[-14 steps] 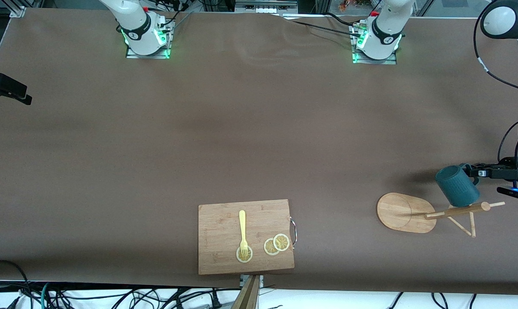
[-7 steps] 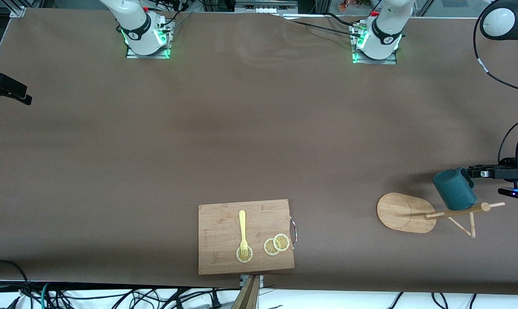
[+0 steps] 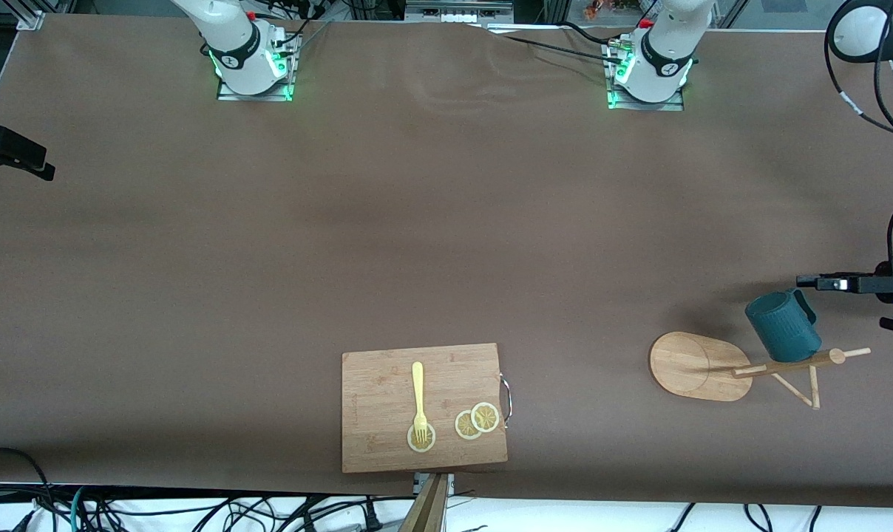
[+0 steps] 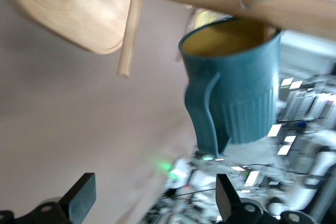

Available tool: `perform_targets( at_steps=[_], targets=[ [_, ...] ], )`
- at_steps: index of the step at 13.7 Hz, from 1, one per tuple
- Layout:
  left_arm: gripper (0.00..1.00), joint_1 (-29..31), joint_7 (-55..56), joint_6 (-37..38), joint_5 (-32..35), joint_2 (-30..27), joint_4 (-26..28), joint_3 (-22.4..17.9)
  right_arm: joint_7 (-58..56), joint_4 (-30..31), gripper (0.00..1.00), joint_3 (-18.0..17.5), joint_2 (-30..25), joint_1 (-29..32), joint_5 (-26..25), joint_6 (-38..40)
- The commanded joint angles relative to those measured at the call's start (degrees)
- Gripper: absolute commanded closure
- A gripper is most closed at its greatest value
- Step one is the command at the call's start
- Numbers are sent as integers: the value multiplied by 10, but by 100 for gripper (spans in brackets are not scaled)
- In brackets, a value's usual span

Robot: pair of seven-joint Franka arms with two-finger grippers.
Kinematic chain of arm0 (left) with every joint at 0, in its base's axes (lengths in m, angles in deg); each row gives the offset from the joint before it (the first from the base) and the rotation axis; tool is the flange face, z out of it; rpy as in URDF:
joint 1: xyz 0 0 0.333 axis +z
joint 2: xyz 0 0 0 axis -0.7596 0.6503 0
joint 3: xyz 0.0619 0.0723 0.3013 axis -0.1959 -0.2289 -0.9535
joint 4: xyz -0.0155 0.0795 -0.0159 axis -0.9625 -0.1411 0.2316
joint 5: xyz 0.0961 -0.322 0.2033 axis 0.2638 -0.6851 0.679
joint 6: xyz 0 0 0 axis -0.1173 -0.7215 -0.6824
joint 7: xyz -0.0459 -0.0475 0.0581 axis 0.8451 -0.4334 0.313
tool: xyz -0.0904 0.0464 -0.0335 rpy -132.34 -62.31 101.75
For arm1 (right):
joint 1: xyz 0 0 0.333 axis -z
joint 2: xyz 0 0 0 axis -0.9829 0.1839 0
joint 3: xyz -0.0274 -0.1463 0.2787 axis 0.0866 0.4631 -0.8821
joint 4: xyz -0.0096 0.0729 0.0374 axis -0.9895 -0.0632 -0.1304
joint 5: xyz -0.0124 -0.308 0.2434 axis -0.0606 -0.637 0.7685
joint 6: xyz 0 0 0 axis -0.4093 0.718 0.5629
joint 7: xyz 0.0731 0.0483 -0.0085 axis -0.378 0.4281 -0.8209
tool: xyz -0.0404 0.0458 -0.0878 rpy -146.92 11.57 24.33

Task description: Pass cup and hang on rack

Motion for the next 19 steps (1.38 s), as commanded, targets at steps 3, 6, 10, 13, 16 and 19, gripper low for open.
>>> perform_targets(
  at_steps=[3,6,10,13,16,19],
  targets=[
    [0,-108,-8,-2,236,-135,1,-9,-8,3,0,-4,-5,8,1,4],
    [0,-188,-2,-16,368,-212,30,-8,-9,3,0,-5,-5,8,1,4],
    [0,-282,70,-60,462,-315,147,-8,-9,3,0,-4,-5,8,1,4],
    [0,-303,101,-92,469,-366,214,-4,-8,3,0,-4,-6,8,1,4],
    [0,-305,102,-170,469,-451,333,8,-8,3,0,-4,-6,8,1,4],
    [0,-304,94,-207,461,-501,386,25,-8,3,0,-5,-6,8,1,4]
  ],
)
